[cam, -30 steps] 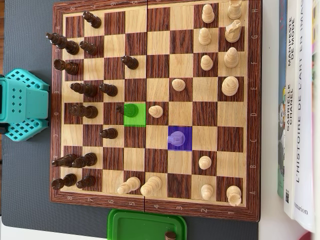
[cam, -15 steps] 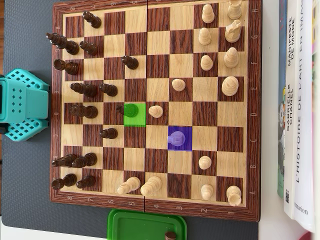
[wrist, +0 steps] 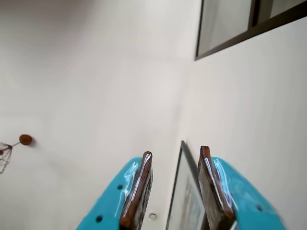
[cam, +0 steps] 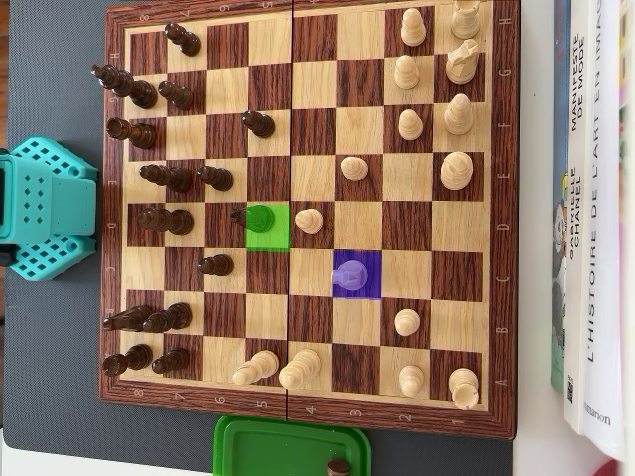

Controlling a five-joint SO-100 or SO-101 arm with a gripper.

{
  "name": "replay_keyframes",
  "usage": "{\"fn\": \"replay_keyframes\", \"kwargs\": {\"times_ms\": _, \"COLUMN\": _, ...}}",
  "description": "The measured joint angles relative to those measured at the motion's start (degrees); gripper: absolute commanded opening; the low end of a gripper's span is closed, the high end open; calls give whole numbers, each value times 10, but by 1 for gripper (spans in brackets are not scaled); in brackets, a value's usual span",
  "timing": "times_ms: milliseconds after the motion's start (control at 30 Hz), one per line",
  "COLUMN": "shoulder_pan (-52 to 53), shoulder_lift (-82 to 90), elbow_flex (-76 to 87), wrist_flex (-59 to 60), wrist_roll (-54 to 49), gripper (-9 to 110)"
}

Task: Play chess

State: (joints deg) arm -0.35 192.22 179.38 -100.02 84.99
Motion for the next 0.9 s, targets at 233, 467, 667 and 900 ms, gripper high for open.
{"fn": "replay_keyframes", "kwargs": {"times_ms": 233, "shoulder_pan": 0, "shoulder_lift": 0, "elbow_flex": -25, "wrist_flex": 112, "wrist_roll": 0, "gripper": 15}}
{"fn": "replay_keyframes", "kwargs": {"times_ms": 467, "shoulder_pan": 3, "shoulder_lift": 0, "elbow_flex": -33, "wrist_flex": 250, "wrist_roll": 0, "gripper": 15}}
{"fn": "replay_keyframes", "kwargs": {"times_ms": 667, "shoulder_pan": -1, "shoulder_lift": 0, "elbow_flex": -55, "wrist_flex": 396, "wrist_roll": 0, "gripper": 15}}
{"fn": "replay_keyframes", "kwargs": {"times_ms": 900, "shoulder_pan": -3, "shoulder_lift": -1, "elbow_flex": -55, "wrist_flex": 526, "wrist_roll": 0, "gripper": 15}}
